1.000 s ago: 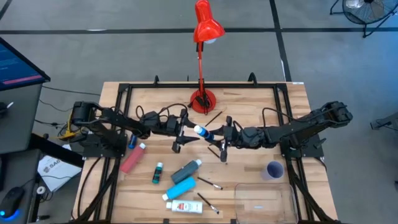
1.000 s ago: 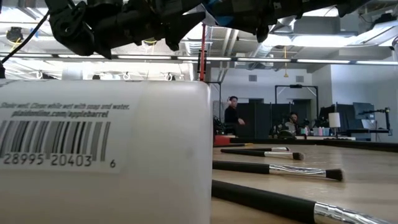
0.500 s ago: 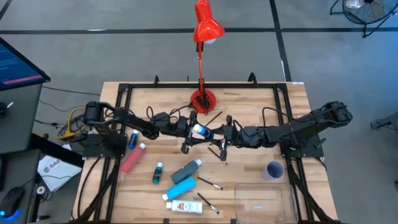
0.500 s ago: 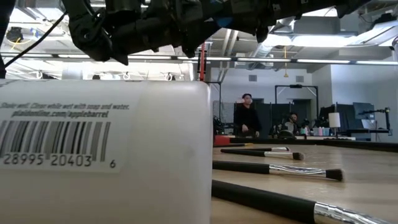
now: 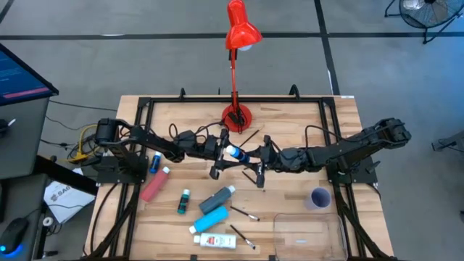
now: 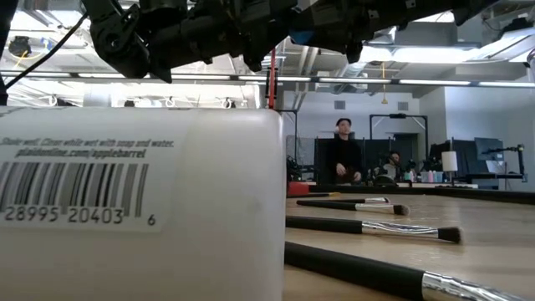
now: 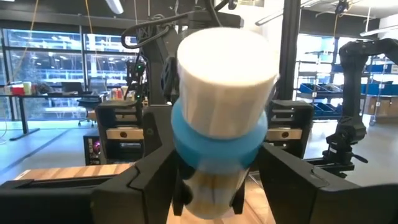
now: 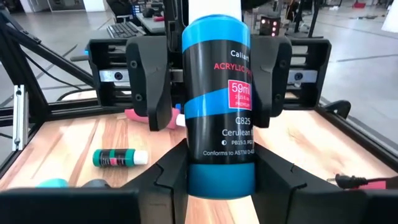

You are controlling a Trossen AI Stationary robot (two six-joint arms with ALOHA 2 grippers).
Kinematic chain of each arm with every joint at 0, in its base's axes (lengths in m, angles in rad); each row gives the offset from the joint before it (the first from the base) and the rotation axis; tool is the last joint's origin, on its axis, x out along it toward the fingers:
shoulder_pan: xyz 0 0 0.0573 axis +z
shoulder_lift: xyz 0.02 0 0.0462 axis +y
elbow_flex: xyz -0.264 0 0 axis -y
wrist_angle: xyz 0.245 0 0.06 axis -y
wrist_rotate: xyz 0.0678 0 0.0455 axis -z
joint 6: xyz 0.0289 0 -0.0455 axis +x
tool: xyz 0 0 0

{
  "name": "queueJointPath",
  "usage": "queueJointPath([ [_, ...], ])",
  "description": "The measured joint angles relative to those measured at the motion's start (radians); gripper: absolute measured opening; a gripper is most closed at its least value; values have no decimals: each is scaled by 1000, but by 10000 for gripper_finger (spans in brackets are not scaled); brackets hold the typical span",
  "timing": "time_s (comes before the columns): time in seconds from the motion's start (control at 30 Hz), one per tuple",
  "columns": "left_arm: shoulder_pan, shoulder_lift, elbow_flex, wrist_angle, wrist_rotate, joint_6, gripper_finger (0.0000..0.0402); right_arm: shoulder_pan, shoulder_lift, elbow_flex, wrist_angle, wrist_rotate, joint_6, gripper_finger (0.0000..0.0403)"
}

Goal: Pick & Place Paint Supplies
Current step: Put the blue paint bottle into the transparent bin

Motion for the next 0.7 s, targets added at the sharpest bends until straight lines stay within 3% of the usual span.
queueJointPath([
  [0.2,0,0,0,0,-1,-1,191,0,0,0,-3,-1,9,125],
  [0.53,0,0,0,-4,-4,-2,73,-3,1,0,-3,-7,9,125],
  [0.7,0,0,0,-22,-5,-4,60,-2,1,0,-24,-6,27,134],
])
